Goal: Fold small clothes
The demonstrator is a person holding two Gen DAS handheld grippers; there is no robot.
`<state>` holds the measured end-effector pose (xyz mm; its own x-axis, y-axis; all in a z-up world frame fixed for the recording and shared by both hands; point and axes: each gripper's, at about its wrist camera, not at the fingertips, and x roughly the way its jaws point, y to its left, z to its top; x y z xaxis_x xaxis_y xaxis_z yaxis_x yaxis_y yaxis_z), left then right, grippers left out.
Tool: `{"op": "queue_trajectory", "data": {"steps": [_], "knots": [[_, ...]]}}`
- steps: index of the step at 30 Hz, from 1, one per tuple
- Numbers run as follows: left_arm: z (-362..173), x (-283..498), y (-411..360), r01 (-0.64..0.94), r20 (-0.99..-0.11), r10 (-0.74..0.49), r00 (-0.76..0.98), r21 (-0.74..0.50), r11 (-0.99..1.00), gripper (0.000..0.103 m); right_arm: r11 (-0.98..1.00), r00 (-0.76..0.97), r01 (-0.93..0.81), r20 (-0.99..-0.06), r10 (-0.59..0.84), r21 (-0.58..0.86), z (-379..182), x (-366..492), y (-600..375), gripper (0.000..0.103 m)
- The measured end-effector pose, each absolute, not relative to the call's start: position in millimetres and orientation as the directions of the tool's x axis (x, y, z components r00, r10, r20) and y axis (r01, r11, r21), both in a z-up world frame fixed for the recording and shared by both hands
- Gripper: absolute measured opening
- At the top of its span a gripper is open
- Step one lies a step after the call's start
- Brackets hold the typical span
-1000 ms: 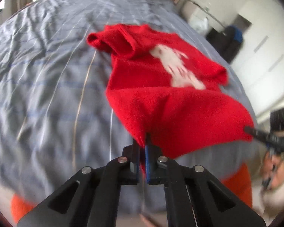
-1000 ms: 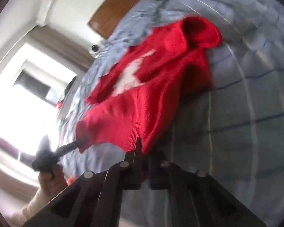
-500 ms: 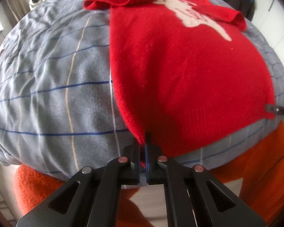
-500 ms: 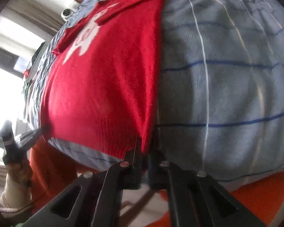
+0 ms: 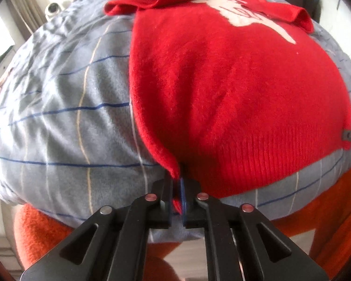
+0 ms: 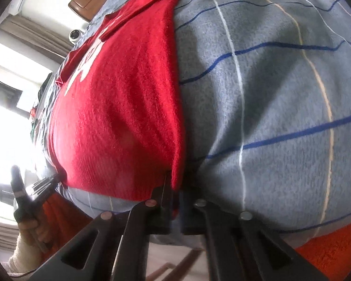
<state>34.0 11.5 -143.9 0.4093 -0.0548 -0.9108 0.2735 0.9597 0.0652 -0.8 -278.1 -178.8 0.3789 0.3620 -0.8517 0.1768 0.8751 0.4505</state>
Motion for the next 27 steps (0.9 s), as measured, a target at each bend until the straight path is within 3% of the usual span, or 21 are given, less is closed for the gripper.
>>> {"op": "queue_trajectory", "data": {"steps": [2, 3, 4, 5, 6, 9, 11, 14, 17, 21, 25, 27], "knots": [[-133.6, 22.3, 8.8, 0.28, -0.909, -0.051, 0.413, 0.073, 0.957, 0.041, 0.871, 0.382, 0.173, -0.847, 0.37, 0.459, -175.0, -1.2, -278.4, 0.009], [-125.1, 14.5, 10.1, 0.28, -0.907, -0.059, 0.418, 0.067, 0.958, 0.066, 0.87, 0.376, 0.173, -0.847, 0.375, 0.462, -172.7, -1.2, -276.6, 0.012], [-116.9, 11.1, 13.6, 0.279, -0.902, -0.07, 0.426, 0.057, 0.959, 0.073, 0.87, 0.356, 0.175, -0.854, 0.38, 0.46, -168.3, -5.1, -277.3, 0.024], [-108.2, 4.5, 16.1, 0.279, -0.893, -0.084, 0.442, 0.049, 0.959, 0.073, 0.874, 0.338, 0.175, -0.861, 0.38, 0.454, -166.6, -8.0, -275.6, 0.038], [-98.4, -1.4, 19.5, 0.281, -0.883, -0.093, 0.46, 0.046, 0.959, 0.073, 0.882, 0.325, 0.172, -0.871, 0.369, 0.438, -160.8, -11.6, -276.9, 0.042], [-65.8, -5.3, 32.3, 0.232, -0.832, -0.1, 0.546, 0.036, 0.972, 0.081, 0.962, 0.35, 0.138, -0.92, 0.176, 0.236, -124.2, -14.9, -284.7, 0.045], [-50.6, 6.4, 42.1, 0.16, -0.778, -0.083, 0.622, 0.023, 0.987, 0.086, 0.993, 0.425, 0.08, -0.904, 0.04, 0.082, -88.6, 0.1, -283.7, 0.045], [-45.1, 27.9, 52.5, 0.031, -0.716, -0.012, 0.698, 0.013, 0.999, 0.087, 0.998, 0.503, -0.02, -0.862, 0.064, 0.062, -52.1, 40.8, -266.6, 0.046], [-56.0, 33.8, 59.8, -0.074, -0.703, 0.057, 0.709, 0.006, 0.997, 0.087, 0.98, 0.557, -0.198, -0.82, 0.128, 0.018, -37.1, 97.2, -220.2, 0.056], [-74.0, 23.8, 70.7, -0.12, -0.719, 0.098, 0.688, 0.02, 0.993, 0.086, 0.937, 0.549, -0.342, -0.825, 0.135, -0.074, -66.5, 173.4, -162.2, 0.056], [-87.0, 14.9, 82.4, -0.138, -0.72, 0.148, 0.678, 0.073, 0.988, 0.087, 0.934, 0.539, -0.326, -0.84, 0.059, -0.143, -104.5, 213.7, -147.2, 0.056], [-90.2, 19.6, 88.3, -0.146, -0.725, 0.156, 0.67, 0.077, 0.986, 0.087, 0.956, 0.544, -0.277, -0.836, 0.076, -0.093, -114.6, 225.0, -156.6, 0.043]]}}
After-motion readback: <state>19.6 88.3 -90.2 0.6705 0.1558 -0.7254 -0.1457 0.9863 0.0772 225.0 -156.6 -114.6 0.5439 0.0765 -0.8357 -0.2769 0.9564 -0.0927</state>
